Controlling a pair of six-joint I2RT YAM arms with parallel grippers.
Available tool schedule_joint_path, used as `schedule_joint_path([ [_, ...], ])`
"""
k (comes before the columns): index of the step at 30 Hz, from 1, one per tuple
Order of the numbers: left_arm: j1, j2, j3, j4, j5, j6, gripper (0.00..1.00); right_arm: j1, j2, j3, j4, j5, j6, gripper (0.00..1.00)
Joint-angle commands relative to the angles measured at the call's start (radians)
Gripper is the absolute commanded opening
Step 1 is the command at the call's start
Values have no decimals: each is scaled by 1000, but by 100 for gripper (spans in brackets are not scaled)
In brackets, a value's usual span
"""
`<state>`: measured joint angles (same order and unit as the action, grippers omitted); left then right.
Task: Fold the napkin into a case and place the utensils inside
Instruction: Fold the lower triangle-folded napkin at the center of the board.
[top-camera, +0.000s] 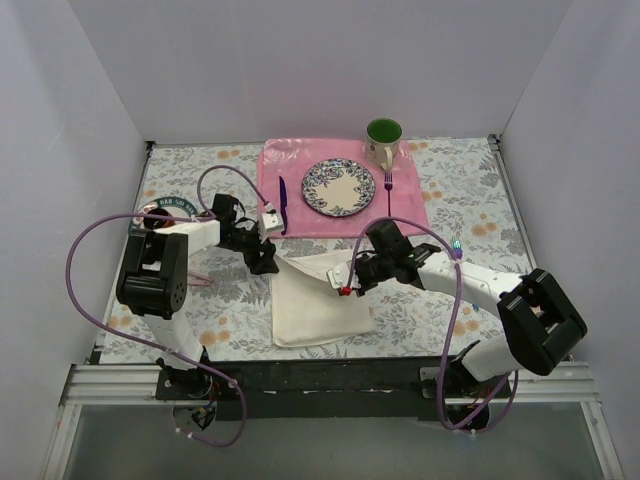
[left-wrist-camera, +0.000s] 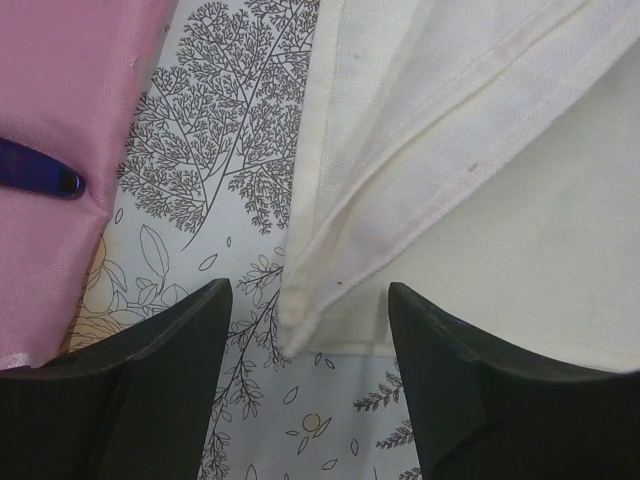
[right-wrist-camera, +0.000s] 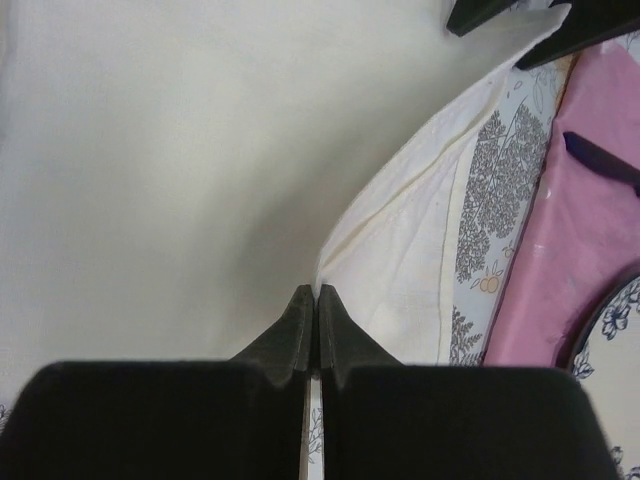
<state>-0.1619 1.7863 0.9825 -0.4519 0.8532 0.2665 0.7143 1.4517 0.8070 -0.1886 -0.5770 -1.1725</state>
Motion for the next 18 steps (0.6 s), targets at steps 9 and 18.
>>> schedule_joint_path([
  [9,-47,-82,-64,15,-71,71,56,42,2,15,55,48,8,1],
  [18,-67,-103,-113,70,-163,24,25,30,39,58,83,137,112,28],
])
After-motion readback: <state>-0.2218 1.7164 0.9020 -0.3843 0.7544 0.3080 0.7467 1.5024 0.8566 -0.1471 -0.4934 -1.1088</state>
